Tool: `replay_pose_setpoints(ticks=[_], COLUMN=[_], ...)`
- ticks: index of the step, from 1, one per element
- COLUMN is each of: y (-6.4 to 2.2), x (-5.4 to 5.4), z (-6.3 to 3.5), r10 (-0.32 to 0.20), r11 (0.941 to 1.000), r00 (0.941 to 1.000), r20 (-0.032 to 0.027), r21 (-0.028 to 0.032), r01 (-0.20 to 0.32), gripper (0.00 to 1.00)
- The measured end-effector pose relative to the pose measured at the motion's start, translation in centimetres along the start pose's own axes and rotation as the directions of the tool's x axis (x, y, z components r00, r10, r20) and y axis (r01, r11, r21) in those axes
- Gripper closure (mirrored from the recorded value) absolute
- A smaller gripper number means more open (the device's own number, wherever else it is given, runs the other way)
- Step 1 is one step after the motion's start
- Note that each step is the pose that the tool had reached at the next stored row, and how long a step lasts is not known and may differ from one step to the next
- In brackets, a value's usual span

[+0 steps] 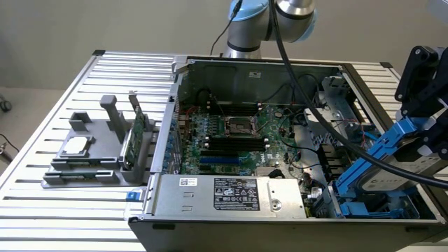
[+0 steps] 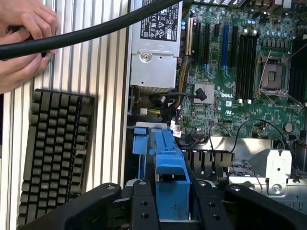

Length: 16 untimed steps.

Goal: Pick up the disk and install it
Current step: 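Pick up the disk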

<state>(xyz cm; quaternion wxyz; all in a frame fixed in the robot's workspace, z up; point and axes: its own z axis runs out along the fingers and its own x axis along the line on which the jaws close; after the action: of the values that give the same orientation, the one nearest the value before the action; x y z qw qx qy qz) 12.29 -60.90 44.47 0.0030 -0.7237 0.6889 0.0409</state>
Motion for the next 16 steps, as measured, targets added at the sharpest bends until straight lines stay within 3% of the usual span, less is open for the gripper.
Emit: replay_pose_setpoints(ticks=[6,12,16], y=[-0.01,0.00,0.19], x=[-0.01,-0.01,-0.02], z=[0.12,0.21,0.25], r10=[0.035,0.036,0.037], r11=[0.9994,0.9992,0.9990], r00=[0.9994,0.9994,0.9993], r20=[0.0016,0.0016,0.0015], r21=[0.0051,0.0191,0.0227], r01=[-0.035,-0.036,-0.037], gripper=[0.67,0.67,0.67])
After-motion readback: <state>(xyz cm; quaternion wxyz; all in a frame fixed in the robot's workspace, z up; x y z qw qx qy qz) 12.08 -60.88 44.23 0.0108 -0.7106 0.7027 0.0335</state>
